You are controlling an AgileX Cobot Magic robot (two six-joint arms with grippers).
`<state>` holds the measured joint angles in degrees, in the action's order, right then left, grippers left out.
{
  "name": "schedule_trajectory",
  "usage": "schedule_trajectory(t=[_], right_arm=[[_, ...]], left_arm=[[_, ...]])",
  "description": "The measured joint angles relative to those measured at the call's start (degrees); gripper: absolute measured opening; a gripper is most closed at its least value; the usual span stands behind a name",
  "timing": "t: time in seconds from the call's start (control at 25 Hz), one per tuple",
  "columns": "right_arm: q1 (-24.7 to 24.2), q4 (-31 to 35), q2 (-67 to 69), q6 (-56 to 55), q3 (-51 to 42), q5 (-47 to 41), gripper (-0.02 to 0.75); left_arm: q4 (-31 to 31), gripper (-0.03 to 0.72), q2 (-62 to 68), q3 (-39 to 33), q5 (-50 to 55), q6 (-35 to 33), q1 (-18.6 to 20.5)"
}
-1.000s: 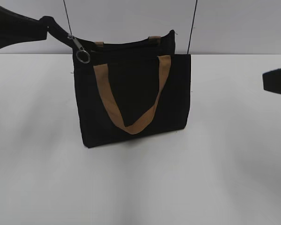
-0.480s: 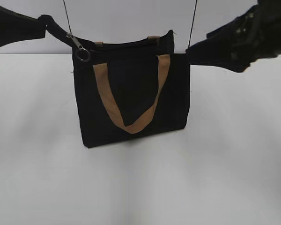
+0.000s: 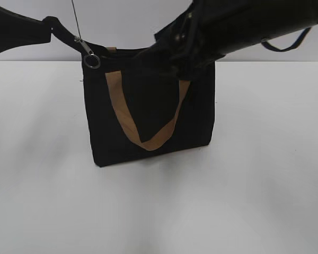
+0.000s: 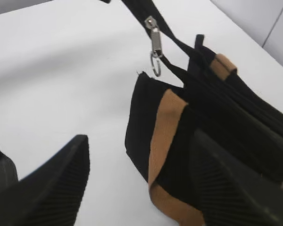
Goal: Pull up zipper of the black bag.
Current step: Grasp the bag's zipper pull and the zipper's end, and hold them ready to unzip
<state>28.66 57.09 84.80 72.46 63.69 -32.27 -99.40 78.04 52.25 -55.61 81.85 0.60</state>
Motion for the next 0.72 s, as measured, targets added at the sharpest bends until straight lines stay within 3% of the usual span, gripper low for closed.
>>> schedule_trajectory(t=[0.36, 0.72], right_arm=[[6.15, 0.0, 11.44, 1.14, 8.16, 6.97, 0.503], [7.5, 0.11, 20.2, -0.14, 15.11, 7.75, 0.503]], left_arm=[[0.0, 0.017, 0.0, 0.0, 0.01, 0.0, 0.0], [0.0, 0.017, 0.0, 0.0, 0.06, 0.0, 0.0]])
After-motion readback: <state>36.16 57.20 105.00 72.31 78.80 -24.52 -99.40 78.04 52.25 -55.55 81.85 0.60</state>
